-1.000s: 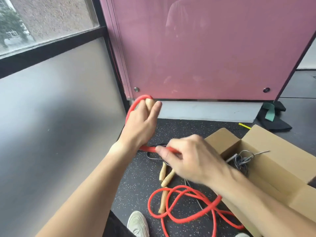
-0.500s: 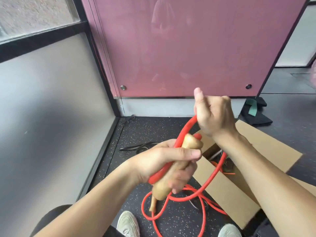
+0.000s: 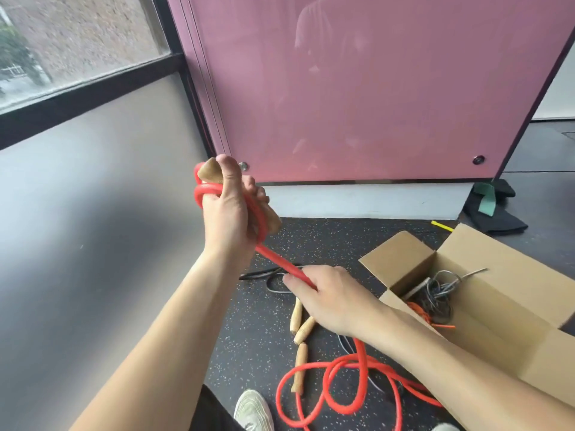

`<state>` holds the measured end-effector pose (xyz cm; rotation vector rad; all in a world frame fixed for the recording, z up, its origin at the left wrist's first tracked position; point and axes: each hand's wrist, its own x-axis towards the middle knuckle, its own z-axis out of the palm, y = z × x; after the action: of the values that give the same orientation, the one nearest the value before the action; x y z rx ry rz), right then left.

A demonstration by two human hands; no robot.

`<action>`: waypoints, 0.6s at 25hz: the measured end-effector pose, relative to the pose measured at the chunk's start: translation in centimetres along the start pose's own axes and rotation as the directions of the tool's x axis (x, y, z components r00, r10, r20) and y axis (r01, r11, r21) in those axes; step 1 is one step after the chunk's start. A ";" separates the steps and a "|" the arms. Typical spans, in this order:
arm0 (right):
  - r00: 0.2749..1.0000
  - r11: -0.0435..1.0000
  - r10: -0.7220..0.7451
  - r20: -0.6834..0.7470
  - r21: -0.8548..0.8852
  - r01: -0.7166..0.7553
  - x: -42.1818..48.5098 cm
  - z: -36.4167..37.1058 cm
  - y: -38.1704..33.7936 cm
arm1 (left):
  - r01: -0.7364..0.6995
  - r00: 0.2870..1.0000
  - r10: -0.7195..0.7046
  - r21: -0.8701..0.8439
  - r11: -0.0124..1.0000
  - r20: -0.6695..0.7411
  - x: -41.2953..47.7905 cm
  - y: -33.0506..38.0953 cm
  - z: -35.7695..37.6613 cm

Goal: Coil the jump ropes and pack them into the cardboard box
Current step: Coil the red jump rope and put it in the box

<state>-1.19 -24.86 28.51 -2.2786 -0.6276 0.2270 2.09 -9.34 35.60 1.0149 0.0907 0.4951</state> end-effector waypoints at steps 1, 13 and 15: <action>1.000 1.000 -0.009 0.011 -0.007 0.010 -0.3 0.1 -0.4 | -0.070 0.997 0.074 0.146 0.987 -0.018 0.7 -0.3 -1.0; 0.586 0.689 -0.675 -0.448 -0.666 0.285 -0.6 -7.3 0.1 | -0.223 0.647 -0.654 0.918 0.329 0.392 -4.1 -2.8 0.2; 0.544 0.673 -0.703 -0.458 -0.676 0.301 -0.5 -8.0 0.5 | -0.087 0.461 -0.798 0.915 0.394 0.387 -4.8 -2.5 0.7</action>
<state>1.33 -30.43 33.78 -2.2618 -1.0047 -1.2233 -1.06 -13.06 33.11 2.1023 -0.2874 -0.7169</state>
